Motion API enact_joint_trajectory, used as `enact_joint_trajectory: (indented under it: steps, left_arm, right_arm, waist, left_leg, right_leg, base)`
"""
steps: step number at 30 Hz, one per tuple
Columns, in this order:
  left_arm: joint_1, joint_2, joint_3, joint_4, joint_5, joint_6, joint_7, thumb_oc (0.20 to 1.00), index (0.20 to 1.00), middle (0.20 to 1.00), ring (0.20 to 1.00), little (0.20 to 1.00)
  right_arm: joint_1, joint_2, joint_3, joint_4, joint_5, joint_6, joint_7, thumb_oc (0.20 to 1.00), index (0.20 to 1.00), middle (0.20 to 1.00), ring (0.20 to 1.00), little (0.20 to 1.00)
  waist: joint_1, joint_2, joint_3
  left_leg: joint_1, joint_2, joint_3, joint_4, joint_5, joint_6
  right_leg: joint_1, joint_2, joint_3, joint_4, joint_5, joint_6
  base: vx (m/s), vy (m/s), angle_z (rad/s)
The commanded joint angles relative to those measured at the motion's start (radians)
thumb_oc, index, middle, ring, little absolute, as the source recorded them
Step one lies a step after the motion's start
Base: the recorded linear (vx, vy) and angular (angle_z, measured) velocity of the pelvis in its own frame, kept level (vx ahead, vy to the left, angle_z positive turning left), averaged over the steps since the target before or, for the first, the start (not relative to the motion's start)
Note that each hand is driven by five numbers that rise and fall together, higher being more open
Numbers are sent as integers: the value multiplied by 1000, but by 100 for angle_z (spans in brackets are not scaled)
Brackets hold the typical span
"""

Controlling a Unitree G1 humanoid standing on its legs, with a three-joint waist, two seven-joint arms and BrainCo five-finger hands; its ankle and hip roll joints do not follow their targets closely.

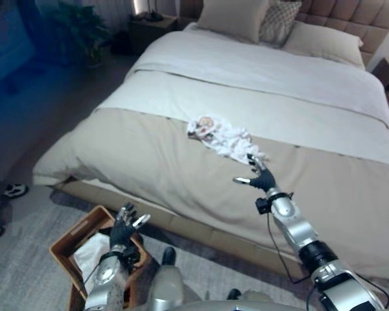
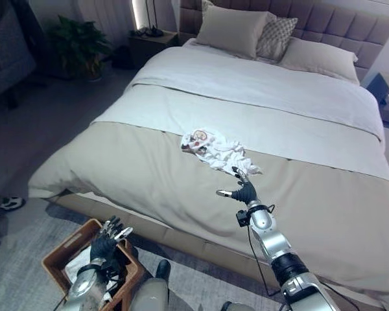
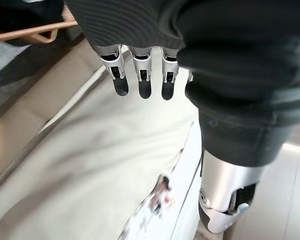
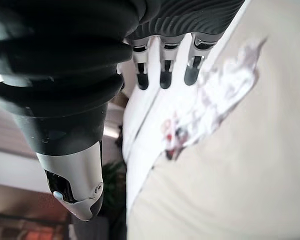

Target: Pick up clothes into the bucket

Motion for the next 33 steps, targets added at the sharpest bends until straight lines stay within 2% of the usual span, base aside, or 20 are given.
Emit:
enact_joint_trajectory:
  steps: [1,2,4,5,6,7,11,12,13,14,16,18,20,21,25,27,28,29,30,33]
  left_arm:
    - [-8,48,15,-97,-8,-65,23,1000,1000,1000,1000,1000]
    - [-14,51,17,-104,-6,-65,27,1000,1000,1000,1000,1000]
    - [-25,59,18,-114,-10,-63,31,1000,1000,1000,1000,1000]
    - [-29,65,12,-121,-9,-61,29,1000,1000,1000,1000,1000]
    - [-29,65,13,-121,-9,-61,29,1000,1000,1000,1000,1000]
    - [-30,74,6,-126,12,-59,30,1000,1000,1000,1000,1000]
    - [-53,75,-6,-106,4,-61,23,1000,1000,1000,1000,1000]
    - [-62,76,-12,-97,-2,-64,21,1000,1000,1000,1000,1000]
    - [-62,76,-12,-97,-2,-64,21,1000,1000,1000,1000,1000]
    - [-64,81,-23,-103,-1,-66,8,1000,1000,1000,1000,1000]
    - [-61,81,-31,-115,3,-69,5,1000,1000,1000,1000,1000]
    - [-79,79,-55,-122,-11,-75,1,1000,1000,1000,1000,1000]
    - [-95,82,-75,-152,-52,-85,1,1000,1000,1000,1000,1000]
    - [-95,82,-75,-153,-53,-85,1,1000,1000,1000,1000,1000]
    - [-137,99,-147,-194,-74,-83,-5,1000,1000,1000,1000,1000]
    - [-142,107,-162,-208,-73,-87,-3,1000,1000,1000,1000,1000]
    - [-153,119,-184,-232,-76,-92,5,1000,1000,1000,1000,1000]
    - [-155,118,-183,-232,-76,-92,5,1000,1000,1000,1000,1000]
    - [-154,130,-199,-247,-73,-98,14,1000,1000,1000,1000,1000]
    - [-161,131,-213,-251,-74,-106,32,1000,1000,1000,1000,1000]
  right_arm:
    - [-97,6,-6,-70,-22,-36,-13,1000,1000,1000,1000,1000]
    - [-100,6,-5,-73,-26,-34,-13,1000,1000,1000,1000,1000]
    - [-117,14,-2,-71,-32,-30,-20,1000,1000,1000,1000,1000]
    - [-122,17,-3,-70,-27,-30,-24,1000,1000,1000,1000,1000]
    - [-123,17,-3,-70,-27,-30,-25,1000,1000,1000,1000,1000]
    - [-129,26,-8,-69,-23,-30,-30,1000,1000,1000,1000,1000]
    - [-134,15,-19,-67,-10,-29,-30,1000,1000,1000,1000,1000]
    - [-129,9,-23,-72,-2,-30,-31,1000,1000,1000,1000,1000]
    - [-129,9,-23,-72,-2,-30,-31,1000,1000,1000,1000,1000]
    - [-110,-2,-38,-78,4,-34,-33,1000,1000,1000,1000,1000]
    - [-100,-4,-53,-75,-11,-35,-45,1000,1000,1000,1000,1000]
    - [-139,-17,-51,-33,-48,-33,-80,1000,1000,1000,1000,1000]
    - [-192,-26,-62,22,-53,-35,-124,1000,1000,1000,1000,1000]
    - [-194,-26,-62,24,-53,-36,-124,1000,1000,1000,1000,1000]
    - [-344,-101,-74,174,-73,-27,-227,1000,1000,1000,1000,1000]
    - [-399,-121,-73,217,-80,-28,-247,1000,1000,1000,1000,1000]
    - [-482,-161,-82,286,-77,-26,-293,1000,1000,1000,1000,1000]
    - [-484,-161,-82,287,-77,-26,-293,1000,1000,1000,1000,1000]
    - [-572,-204,-71,363,-86,-19,-322,1000,1000,1000,1000,1000]
    - [-687,-259,-33,461,-107,-10,-348,1000,1000,1000,1000,1000]
  waist:
    - [26,-80,-21]
    - [27,-87,-17]
    - [18,-93,5]
    - [4,-85,22]
    - [5,-86,22]
    - [-11,-71,43]
    - [-49,-59,68]
    - [-68,-57,78]
    - [-68,-57,78]
    - [-93,-63,93]
    - [-91,-72,107]
    - [-79,-72,141]
    - [-58,-45,168]
    - [-60,-44,165]
    - [-43,22,208]
    - [-41,35,226]
    - [-41,52,258]
    - [-41,51,255]
    - [-39,65,276]
    - [-30,68,296]
  left_leg:
    - [-88,-10,25,-7,79,53]
    - [-81,-28,37,1,60,75]
    - [-59,-65,54,9,30,117]
    - [-47,-75,47,7,27,129]
    - [-49,-76,50,8,26,130]
    - [-25,-84,43,-2,9,143]
    - [4,-101,2,-30,-3,134]
    - [9,-107,-17,-34,-7,125]
    - [9,-107,-18,-34,-7,125]
    - [31,-119,-50,-48,-26,103]
    - [19,-116,-63,-25,-36,92]
    - [-29,-118,-78,-21,-25,82]
    - [-92,-108,-107,-33,10,56]
    - [-96,-108,-110,-32,10,55]
    - [-234,-71,-118,-45,70,13]
    - [-255,-69,-118,-42,77,10]
    - [-309,-68,-104,-16,80,5]
    - [-315,-69,-104,-17,85,6]
    - [-358,-66,-93,10,77,5]
    - [-417,-63,-81,39,74,9]
  right_leg:
    - [211,-107,6,-92,145,137]
    - [165,-134,28,-4,189,141]
    - [82,-163,65,150,323,133]
    - [45,-154,80,208,362,125]
    - [41,-155,83,213,360,126]
    - [-16,-155,84,257,372,121]
    - [-99,-136,94,161,311,114]
    - [-114,-121,112,86,294,117]
    - [-113,-121,112,86,294,117]
    - [-136,-114,118,-117,309,138]
    - [-136,-125,98,-138,318,147]
    - [-148,-131,76,-146,324,148]
    - [-178,-127,31,-159,330,147]
    - [-180,-127,29,-159,330,146]
    - [-278,-130,-36,-126,305,137]
    - [-309,-135,-39,-103,299,136]
    - [-376,-145,-32,-42,287,131]
    - [-382,-147,-32,-43,291,131]
    - [-452,-155,-13,14,275,126]
    - [-536,-167,15,55,275,126]
  base:
    - [274,185,-45]
    - [224,175,-41]
    - [159,191,-1]
    - [70,130,4]
    - [116,120,-4]
    - [154,67,12]
    - [139,-41,30]
    - [56,-47,40]
    - [212,-153,59]
    - [165,-114,48]
    - [74,-143,65]
    - [-192,-120,83]
    - [-224,-116,51]
    - [-129,-89,29]
    - [-138,-76,34]
    - [-70,-6,45]
    - [-83,8,24]
    - [-139,52,18]
    - [-65,49,16]
    - [-67,50,13]
